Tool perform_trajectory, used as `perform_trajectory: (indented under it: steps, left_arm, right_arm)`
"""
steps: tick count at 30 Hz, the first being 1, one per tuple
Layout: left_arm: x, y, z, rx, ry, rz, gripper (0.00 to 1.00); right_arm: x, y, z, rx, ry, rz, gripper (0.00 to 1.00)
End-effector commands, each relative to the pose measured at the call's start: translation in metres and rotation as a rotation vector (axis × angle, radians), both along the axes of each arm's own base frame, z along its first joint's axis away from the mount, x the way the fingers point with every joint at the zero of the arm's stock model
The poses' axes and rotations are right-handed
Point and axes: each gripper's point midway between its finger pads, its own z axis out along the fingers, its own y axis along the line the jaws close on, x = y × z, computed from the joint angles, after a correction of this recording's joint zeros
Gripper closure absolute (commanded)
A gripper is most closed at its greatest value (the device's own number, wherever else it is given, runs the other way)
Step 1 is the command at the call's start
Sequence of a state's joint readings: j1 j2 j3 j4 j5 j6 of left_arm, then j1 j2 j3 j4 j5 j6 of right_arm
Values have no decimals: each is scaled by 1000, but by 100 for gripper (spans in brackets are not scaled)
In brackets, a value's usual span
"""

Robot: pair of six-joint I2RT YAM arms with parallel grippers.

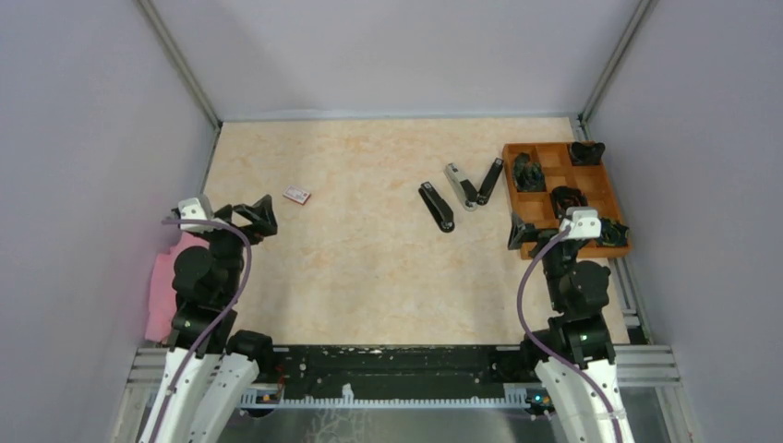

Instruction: Load the staples into the stapler

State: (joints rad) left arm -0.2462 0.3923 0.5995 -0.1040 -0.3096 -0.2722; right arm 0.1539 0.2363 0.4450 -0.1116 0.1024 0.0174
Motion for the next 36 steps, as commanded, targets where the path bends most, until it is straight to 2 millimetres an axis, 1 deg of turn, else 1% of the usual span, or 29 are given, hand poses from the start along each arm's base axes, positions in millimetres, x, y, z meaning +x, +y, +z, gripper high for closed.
perform_trajectory:
  steps: [1, 3, 7, 11, 14, 18, 20, 24, 27, 28, 29, 30, 36]
  left_arm:
    - [2, -7, 10, 1, -28, -38, 1]
    - [4, -11, 8, 5, -20, -60, 1]
    - [12, -14, -2, 19, 27, -64, 1]
    - [23, -13, -12, 10, 104, -41, 1]
    - [34, -13, -24, 5, 190, -19, 1]
    - [51, -19, -44, 6, 313, -16, 1]
    - [58, -20, -58, -17, 384, 1, 1]
    - [76, -34, -72, -31, 459, -38, 1]
    - [93, -38, -84, -73, 511, -21, 1]
    - [99, -38, -89, -84, 534, -9, 1]
    - [105, -38, -99, -91, 574, 11, 1]
    - [112, -37, -101, -108, 592, 32, 1]
    - [141, -25, -142, -148, 758, 194, 1]
  right_arm:
    - [-3, -1, 19, 0, -75, 2, 1]
    - [-4, -2, 20, 1, -81, -1, 1]
    - [-6, -1, 20, 0, -86, 3, 1]
    - [-9, -1, 23, 2, -102, 7, 1]
    - [-11, -1, 24, 5, -114, 6, 1]
    - [-13, -2, 26, 9, -128, 2, 1]
    - [-14, -2, 27, 11, -133, 3, 1]
    - [-17, -3, 29, 19, -148, 1, 1]
    - [-19, -4, 30, 22, -157, -5, 1]
    - [-20, -4, 30, 23, -161, -3, 1]
    - [-20, -4, 31, 26, -164, 0, 1]
    - [-20, -3, 31, 28, -165, 2, 1]
    - [-21, 0, 30, 31, -162, 22, 1]
